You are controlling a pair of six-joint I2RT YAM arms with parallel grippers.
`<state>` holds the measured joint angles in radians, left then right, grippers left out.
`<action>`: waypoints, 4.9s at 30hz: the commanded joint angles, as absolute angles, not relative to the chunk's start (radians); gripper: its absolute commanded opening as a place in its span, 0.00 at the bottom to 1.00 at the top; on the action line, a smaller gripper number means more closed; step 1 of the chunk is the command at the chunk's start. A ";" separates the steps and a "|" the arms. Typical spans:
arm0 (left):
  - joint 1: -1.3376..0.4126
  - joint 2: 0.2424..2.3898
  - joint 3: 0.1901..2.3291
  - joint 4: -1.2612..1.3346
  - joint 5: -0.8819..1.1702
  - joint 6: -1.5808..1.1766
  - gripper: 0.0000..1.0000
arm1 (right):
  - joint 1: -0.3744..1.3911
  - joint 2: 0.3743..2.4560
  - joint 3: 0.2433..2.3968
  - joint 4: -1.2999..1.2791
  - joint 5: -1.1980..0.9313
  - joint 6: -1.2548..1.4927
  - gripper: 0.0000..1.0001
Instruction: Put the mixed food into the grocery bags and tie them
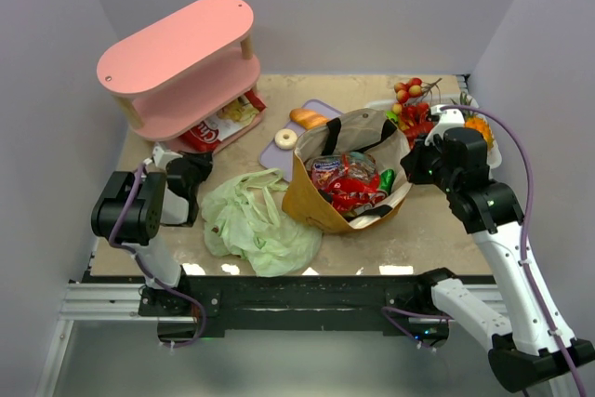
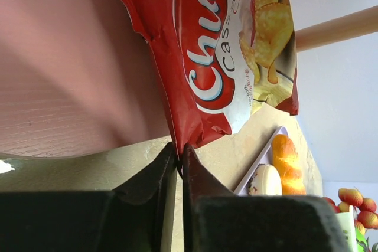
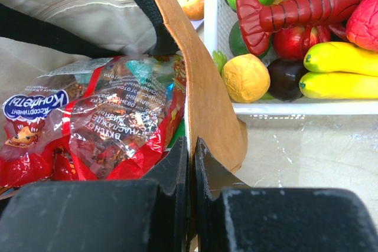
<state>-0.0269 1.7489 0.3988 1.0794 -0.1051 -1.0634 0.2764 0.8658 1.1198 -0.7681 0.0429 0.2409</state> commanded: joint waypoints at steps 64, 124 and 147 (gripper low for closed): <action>-0.051 0.890 1.255 0.224 0.847 -0.431 0.00 | 0.796 1.247 1.623 -0.218 -0.416 -0.133 0.99; -0.660 1.344 1.298 -0.397 0.206 -0.043 0.37 | 0.891 1.097 1.299 -0.796 0.400 0.224 0.00; -0.586 1.132 1.201 -0.255 0.104 -0.098 0.00 | 0.873 1.504 1.124 -0.939 0.528 0.354 0.00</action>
